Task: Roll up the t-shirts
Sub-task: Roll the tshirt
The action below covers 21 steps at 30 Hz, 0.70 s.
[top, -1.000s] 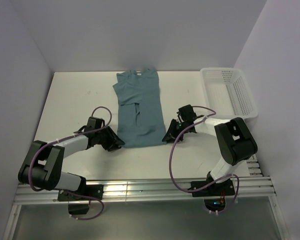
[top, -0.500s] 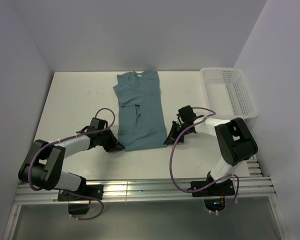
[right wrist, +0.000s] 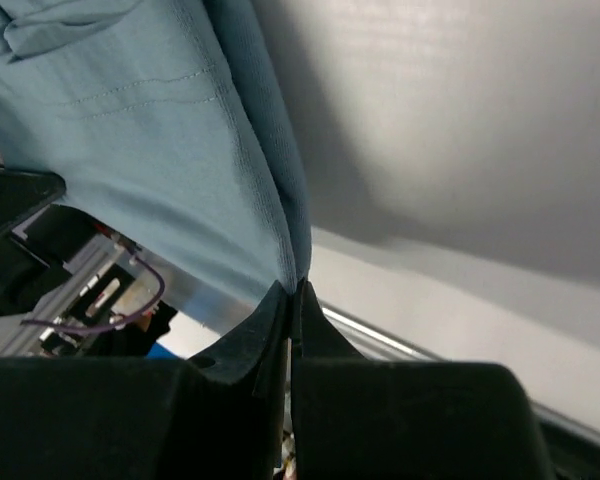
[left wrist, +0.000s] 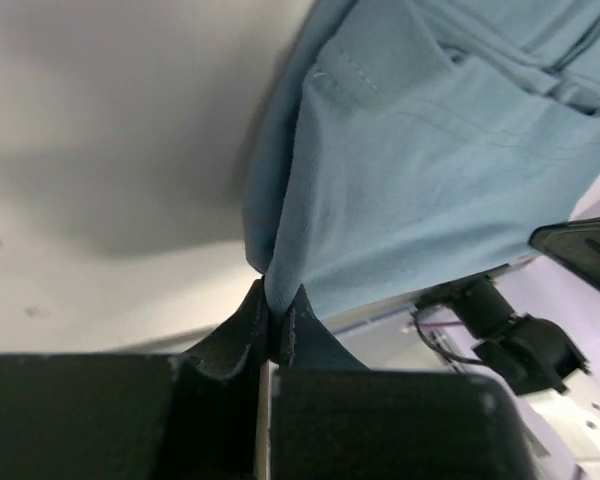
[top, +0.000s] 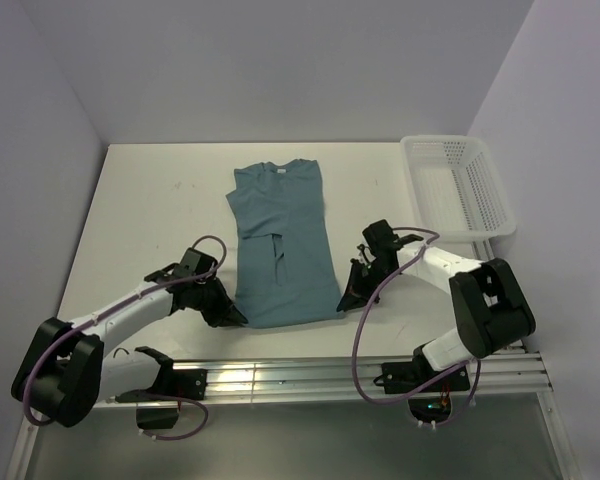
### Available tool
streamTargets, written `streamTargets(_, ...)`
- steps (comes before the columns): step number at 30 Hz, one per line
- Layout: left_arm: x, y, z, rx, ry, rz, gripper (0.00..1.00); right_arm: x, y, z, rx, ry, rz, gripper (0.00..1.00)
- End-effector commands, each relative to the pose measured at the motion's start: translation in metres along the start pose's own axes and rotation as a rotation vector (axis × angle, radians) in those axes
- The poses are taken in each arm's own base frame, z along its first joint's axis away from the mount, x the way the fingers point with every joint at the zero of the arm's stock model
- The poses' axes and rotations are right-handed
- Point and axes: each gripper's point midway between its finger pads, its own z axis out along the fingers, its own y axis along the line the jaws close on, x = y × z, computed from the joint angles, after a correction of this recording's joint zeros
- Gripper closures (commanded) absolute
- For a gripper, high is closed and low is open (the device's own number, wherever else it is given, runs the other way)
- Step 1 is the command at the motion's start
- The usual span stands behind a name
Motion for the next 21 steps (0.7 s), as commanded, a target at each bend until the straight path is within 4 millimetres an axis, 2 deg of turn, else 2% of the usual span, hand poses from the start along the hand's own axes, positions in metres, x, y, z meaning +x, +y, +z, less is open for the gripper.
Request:
streamTargets(1,0.009,-0.001,-0.014,-0.034,0.031,-0.071,1.00,0.012,0.003,-0.020,0.034,0.037,-0.010,1.00)
streamTargets(6,0.004,-0.028,-0.027,0.014,0.021,-0.082,1.00,0.006,0.020,-0.036,0.040,0.051,-0.030,1.00)
streamTargets(12,-0.007,-0.050,-0.036,-0.001,0.013,-0.069,1.00,-0.006,0.031,-0.046,0.054,0.053,-0.044,1.00)
streamTargets(17,-0.016,-0.055,-0.035,-0.008,0.015,-0.074,1.00,-0.018,0.037,-0.050,0.042,0.057,-0.030,1.00)
streamTargets(21,-0.033,-0.055,-0.036,0.008,0.006,-0.109,1.00,-0.033,0.046,-0.052,0.026,0.052,-0.025,1.00)
